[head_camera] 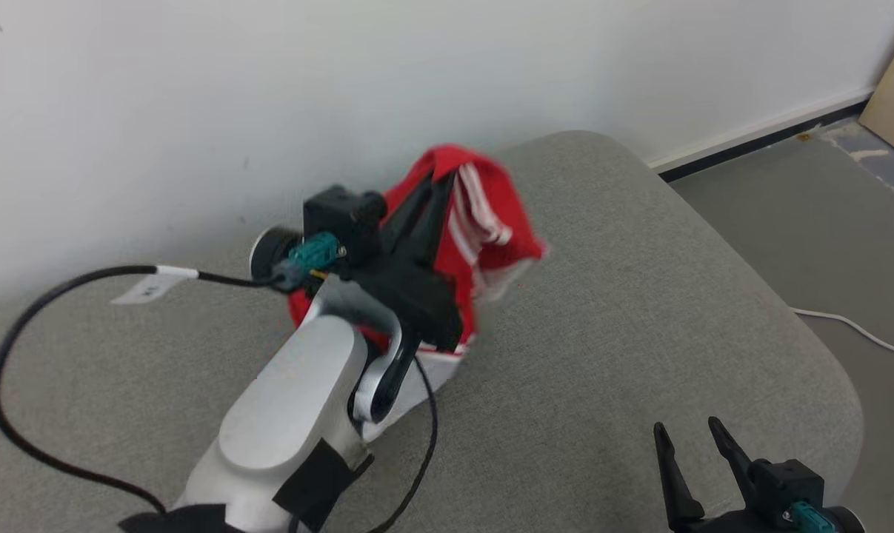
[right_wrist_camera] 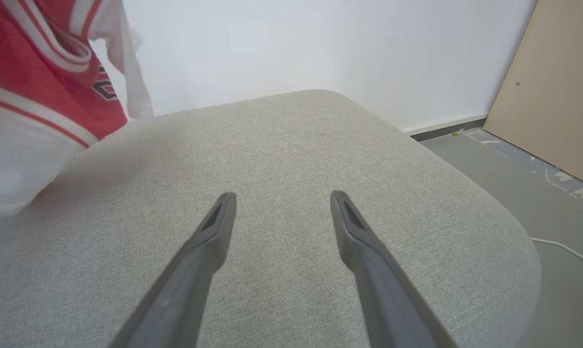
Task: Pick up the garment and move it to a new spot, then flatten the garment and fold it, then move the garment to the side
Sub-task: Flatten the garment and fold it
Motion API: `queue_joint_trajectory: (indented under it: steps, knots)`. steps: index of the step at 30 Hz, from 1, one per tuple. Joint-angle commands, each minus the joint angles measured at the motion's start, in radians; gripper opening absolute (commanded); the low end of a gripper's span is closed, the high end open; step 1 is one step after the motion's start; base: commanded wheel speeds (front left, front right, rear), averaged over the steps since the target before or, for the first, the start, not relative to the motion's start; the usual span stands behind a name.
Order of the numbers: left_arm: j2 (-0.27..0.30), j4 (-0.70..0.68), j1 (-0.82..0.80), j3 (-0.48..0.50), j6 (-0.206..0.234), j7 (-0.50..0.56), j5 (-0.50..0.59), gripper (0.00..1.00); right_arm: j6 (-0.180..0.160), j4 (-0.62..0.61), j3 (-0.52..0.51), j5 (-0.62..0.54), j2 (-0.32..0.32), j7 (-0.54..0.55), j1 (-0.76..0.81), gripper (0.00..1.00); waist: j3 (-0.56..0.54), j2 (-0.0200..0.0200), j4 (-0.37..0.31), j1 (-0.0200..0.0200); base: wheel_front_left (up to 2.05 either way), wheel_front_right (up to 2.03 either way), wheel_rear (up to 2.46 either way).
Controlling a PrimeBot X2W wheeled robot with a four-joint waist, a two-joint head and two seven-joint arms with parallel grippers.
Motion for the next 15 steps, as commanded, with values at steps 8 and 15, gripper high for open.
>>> queue_joint_trajectory:
  steps: [8, 15]
  knots:
    - [0.029, -0.096, -0.012, -0.004, 0.140, -0.024, -0.186, 0.00, 0.001, -0.007, -0.013, 0.010, -0.001, -0.002, 0.019, 1.00, -0.020, -0.0001, 0.100, 0.0000, 0.00, 0.00, 0.00]
    - [0.096, 0.274, 0.180, 0.026, 0.157, 0.057, -0.274, 1.00, 0.001, -0.010, 0.006, 0.015, -0.001, 0.007, 0.005, 1.00, -0.004, -0.0001, 0.184, 0.0000, 0.00, 0.00, 0.00]
